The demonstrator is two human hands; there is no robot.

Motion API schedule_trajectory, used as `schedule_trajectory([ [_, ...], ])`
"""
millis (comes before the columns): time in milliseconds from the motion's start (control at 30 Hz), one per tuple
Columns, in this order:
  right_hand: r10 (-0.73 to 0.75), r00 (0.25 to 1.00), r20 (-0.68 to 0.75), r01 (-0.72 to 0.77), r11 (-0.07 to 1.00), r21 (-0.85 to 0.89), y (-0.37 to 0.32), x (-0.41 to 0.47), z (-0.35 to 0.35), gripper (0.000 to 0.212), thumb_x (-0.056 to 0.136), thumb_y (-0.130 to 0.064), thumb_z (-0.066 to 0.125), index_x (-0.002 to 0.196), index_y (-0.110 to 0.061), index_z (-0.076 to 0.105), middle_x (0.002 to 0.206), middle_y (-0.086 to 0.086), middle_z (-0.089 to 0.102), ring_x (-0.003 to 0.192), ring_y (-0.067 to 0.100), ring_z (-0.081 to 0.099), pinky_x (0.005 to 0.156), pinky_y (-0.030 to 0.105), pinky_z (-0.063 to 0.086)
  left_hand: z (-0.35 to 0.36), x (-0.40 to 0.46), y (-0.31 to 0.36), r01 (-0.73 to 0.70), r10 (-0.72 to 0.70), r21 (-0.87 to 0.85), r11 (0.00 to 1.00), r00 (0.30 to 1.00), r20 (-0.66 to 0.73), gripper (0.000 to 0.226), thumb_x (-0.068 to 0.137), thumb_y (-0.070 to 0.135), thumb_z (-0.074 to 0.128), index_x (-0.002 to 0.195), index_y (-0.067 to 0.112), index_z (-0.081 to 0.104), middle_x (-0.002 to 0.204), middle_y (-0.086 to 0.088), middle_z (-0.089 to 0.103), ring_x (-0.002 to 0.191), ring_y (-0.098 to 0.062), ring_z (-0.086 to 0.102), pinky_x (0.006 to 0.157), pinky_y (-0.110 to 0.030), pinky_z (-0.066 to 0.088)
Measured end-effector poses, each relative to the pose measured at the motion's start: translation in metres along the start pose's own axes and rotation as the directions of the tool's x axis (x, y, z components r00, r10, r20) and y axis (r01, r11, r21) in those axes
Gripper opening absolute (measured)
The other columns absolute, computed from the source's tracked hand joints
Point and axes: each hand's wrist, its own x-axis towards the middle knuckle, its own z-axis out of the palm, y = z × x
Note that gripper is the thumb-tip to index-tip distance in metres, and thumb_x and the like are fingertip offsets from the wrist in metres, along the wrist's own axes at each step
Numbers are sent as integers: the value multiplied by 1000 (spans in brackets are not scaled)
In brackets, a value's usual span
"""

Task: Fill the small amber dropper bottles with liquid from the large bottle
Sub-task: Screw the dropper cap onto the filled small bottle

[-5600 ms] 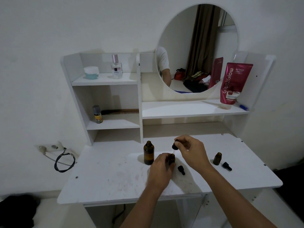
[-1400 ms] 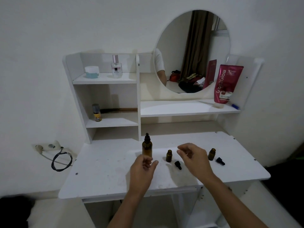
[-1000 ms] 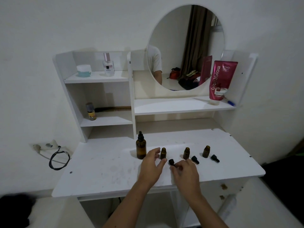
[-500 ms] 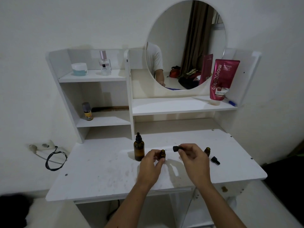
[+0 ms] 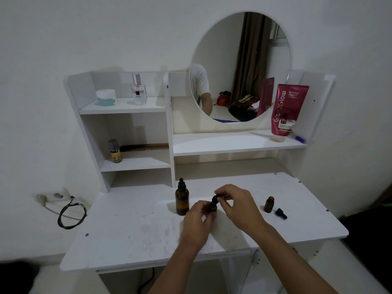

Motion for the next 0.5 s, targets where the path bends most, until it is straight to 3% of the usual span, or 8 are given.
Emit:
schedule_trajectory([
  [133,36,990,137,-31,999,-38,0,4,8,23,96,-10,68,113,-24,73,104,-12,77,96,1,71,91,27,60,0,0,0,20,-20,6,1000,1000,9,23,99,29,67,122,30,65,116,20,70,108,-1,66,100,-24,55],
  [267,154,984,85,-153,988,-25,-4,6,9,13,92,-24,76,105,-24,73,86,-11,75,79,2,70,80,25,60,1,0,1,14,-14,22,1000,1000,21,20,100,29,66,119,31,63,116,20,69,108,-4,66,100,-25,56],
  [333,197,977,77,-192,979,-69,-5,7,9,19,89,-38,78,102,-25,71,75,-10,71,71,3,66,72,24,56,2,-1,1,7,-8,22,1000,1000,19,19,100,28,66,119,31,63,116,19,69,107,-4,66,99,-25,56],
  [400,183,982,42,-178,980,-91,-4,6,10,25,89,-46,75,105,-28,69,79,-12,68,74,3,64,72,23,56,2,0,1,8,-8,25,1000,1000,17,20,100,27,66,120,31,63,118,18,69,108,-5,67,100,-26,56],
  [500,106,994,36,-106,994,-3,-3,4,10,21,95,-28,70,116,-25,71,106,-15,72,94,1,68,87,24,59,1,0,1,-4,3,20,1000,1000,13,21,101,29,64,122,30,64,119,18,70,109,-4,66,101,-26,56],
])
